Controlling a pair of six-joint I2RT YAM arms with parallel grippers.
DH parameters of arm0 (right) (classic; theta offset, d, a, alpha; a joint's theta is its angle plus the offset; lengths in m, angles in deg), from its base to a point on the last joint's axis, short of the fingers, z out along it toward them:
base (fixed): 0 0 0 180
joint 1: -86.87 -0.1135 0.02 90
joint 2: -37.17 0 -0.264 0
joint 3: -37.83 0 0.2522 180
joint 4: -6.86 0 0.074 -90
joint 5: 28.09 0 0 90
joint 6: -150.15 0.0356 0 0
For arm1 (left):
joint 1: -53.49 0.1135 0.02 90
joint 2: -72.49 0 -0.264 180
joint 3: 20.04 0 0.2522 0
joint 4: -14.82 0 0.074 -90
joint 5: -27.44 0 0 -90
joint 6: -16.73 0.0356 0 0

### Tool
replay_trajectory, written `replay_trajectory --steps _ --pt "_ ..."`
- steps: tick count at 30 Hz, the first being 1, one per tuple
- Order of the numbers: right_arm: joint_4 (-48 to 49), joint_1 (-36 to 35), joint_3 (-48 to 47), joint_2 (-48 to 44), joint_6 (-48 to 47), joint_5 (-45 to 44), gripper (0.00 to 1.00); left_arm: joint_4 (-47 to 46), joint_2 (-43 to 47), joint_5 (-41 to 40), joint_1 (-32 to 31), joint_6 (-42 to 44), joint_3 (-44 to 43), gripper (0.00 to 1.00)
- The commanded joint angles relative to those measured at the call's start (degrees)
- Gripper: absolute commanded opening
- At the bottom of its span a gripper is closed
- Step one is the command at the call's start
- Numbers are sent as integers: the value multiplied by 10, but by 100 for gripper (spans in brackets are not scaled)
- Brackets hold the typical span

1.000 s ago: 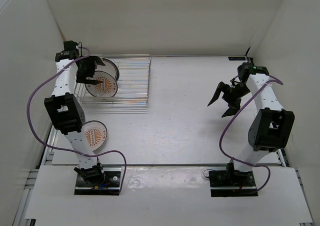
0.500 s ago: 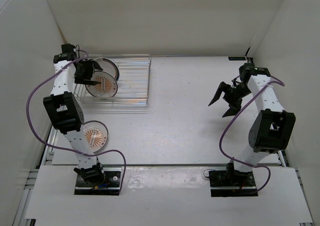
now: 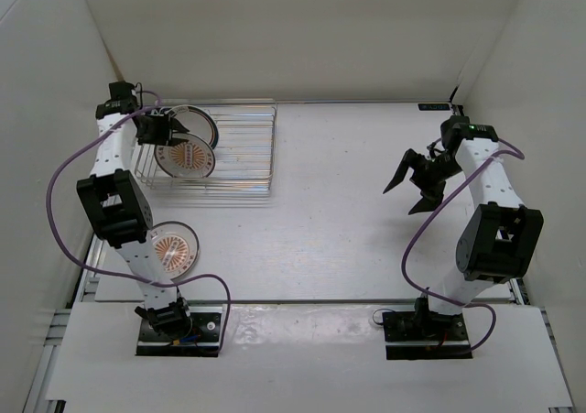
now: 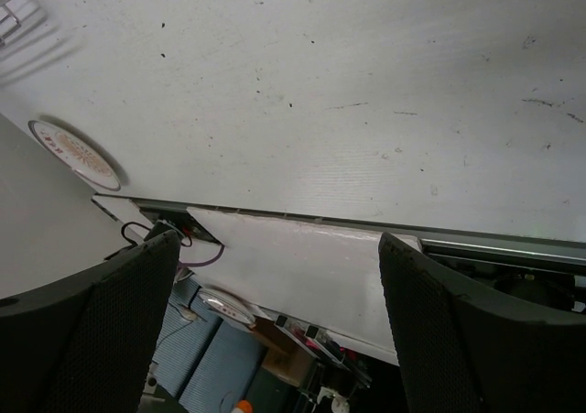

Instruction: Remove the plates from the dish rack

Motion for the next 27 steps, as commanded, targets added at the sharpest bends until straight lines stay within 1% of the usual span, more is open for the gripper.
replay_trajectory --steps 1,3,4,7,8,10,11,13,14,18,20,22,27 --pt "-1 5 7 -21 0 9 90 31 36 -17 9 2 15 38" --pt "0 5 8 -20 1 11 90 28 49 -14 11 -7 17 34" --pt "1 5 9 -19 0 13 90 25 55 -12 13 -12 20 28" --pt "1 5 11 -18 1 16 90 16 71 -8 12 -27 24 21" --pt "0 5 9 -18 0 16 90 14 78 -3 14 -30 21 21" --pt "-1 5 9 -17 0 17 90 16 82 6 19 -44 16 15" --pt "0 4 10 -17 1 18 90 18 87 12 22 -55 9 15" --pt "-2 3 9 -17 -2 17 90 29 93 27 23 -64 -7 10" --pt "-2 4 7 -17 -2 17 90 32 97 31 23 -74 -10 10" --pt "-1 4 9 -17 -2 18 90 30 127 61 29 -116 -11 2" --pt "-1 4 10 -17 -3 18 90 41 143 61 32 -122 -28 0" --pt "-1 4 12 -18 -1 20 90 48 150 47 40 -125 -53 0" --pt "0 3 15 -17 -1 25 90 72 158 33 55 -108 -147 0"
